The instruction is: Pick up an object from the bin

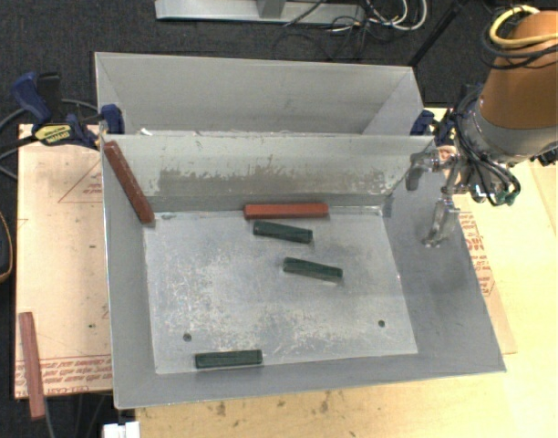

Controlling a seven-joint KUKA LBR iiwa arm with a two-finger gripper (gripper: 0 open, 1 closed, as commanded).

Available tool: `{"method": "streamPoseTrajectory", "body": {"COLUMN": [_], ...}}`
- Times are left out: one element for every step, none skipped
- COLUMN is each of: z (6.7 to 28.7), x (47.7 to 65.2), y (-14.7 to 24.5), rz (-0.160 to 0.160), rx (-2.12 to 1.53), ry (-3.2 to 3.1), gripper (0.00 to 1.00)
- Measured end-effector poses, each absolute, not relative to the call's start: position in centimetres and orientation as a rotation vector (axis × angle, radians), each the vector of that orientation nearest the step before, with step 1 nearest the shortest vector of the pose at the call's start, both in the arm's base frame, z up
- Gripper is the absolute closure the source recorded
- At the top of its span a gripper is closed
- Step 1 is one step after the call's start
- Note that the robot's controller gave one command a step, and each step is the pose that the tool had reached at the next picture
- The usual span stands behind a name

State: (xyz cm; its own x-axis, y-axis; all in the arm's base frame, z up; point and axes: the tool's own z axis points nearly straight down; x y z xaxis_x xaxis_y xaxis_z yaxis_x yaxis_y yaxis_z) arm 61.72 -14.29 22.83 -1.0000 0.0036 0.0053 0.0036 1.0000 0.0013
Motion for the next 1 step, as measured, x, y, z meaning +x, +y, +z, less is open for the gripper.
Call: {"method": "streamPoseTrajectory", "body": {"z": [13.19], "x": [57.73], "y": [-8.43], "rz": [-0.007], "rx": [-0.111], "ry": [-3.131], "gripper": [0.0]}}
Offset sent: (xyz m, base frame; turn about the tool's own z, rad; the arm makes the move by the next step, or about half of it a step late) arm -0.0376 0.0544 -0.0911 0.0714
